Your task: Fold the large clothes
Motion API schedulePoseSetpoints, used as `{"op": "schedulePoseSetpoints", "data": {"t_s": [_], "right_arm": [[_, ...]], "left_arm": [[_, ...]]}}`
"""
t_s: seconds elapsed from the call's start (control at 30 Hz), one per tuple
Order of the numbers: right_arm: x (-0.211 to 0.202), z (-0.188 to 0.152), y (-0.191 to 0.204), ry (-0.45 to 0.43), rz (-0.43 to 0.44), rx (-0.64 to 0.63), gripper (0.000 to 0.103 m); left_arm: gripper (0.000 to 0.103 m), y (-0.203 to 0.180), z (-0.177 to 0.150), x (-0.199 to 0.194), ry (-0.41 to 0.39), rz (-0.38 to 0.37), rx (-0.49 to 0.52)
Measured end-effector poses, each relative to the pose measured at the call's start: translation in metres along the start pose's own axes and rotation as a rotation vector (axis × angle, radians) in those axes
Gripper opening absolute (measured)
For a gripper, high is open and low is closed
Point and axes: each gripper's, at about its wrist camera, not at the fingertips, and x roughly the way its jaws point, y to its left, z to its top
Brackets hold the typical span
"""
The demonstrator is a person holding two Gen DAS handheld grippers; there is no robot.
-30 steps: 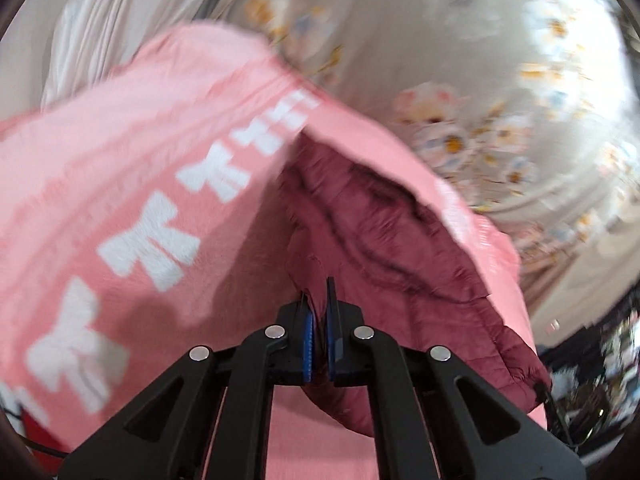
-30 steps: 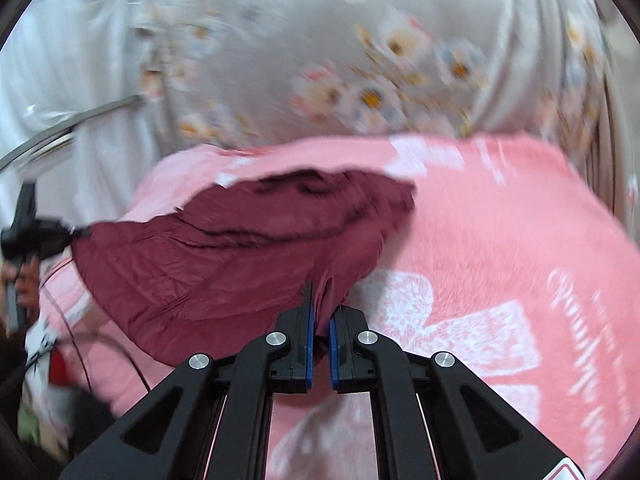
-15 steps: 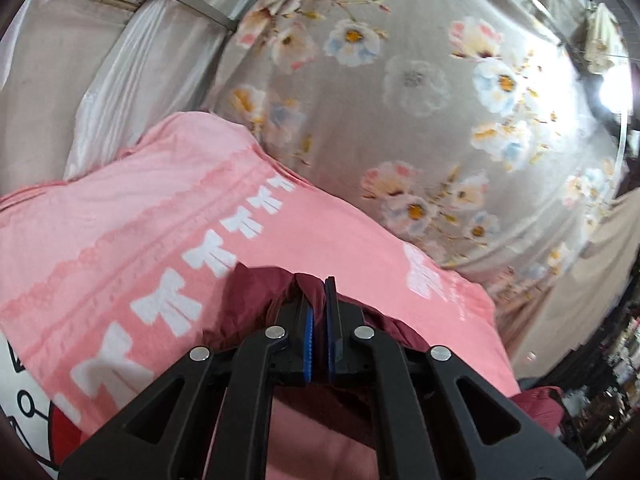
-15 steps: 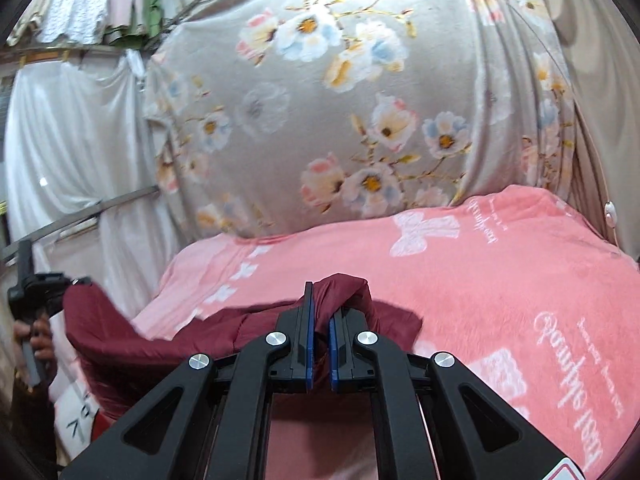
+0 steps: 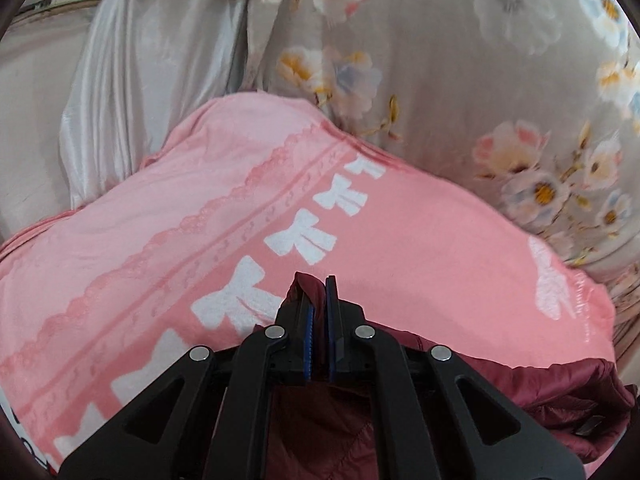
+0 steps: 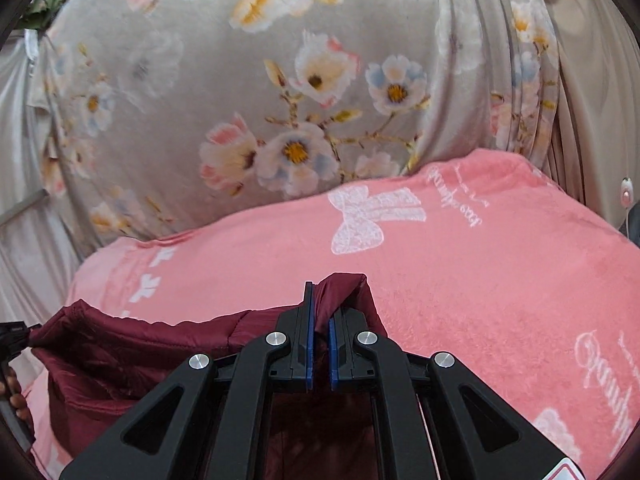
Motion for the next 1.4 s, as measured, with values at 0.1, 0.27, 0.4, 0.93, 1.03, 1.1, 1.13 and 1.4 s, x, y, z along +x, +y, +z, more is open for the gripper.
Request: {"op": "schedulePoseSetpoints", "data": {"t_s": [0.1,0.27,0.4,0.93,1.03,1.1,1.13,1.4], "right_arm": [[0.034,-0.005,0.001,0.048,-0.033,0.005,0.004],[0.079,-0.019,0.0,0.128,-0.088,0.007,0.004],[0.106,-0.033,-0.006,0.181,-0.123,0.008,0.005],[0.07,-0.026,-0.027,0.054,-0.109,0.138,0.039],[0.032,-0.014,-0.011,-0.051,-0.078,0.103,0.042],[0.019,-0.011,0.01,-0.066,-0.047,0.049,0.037],[0.017,-0.011,0.024,-0.052,-0.027,0.011,0.029],[0.067,-0.051,0.149,0.188,0.089,-0.264,0.004]], "left_arm": [[0.004,-0.01,-0.003,0.035,0.042,0.038,0.022],[0.004,-0.023,-0.015,0.086,0.111,0.105,0.062],[0.005,-0.028,-0.029,0.116,0.147,0.144,0.088],[0.055,-0.003,-0.02,0.097,0.066,0.096,0.025],[0.072,0.001,-0.001,0.049,-0.09,0.109,0.03],[0.071,-0.007,0.01,0.024,-0.113,0.08,0.058],[0.067,-0.013,0.012,0.018,-0.111,0.057,0.069],[0.054,-0.12,-0.046,0.035,0.03,-0.069,0.3]]}}
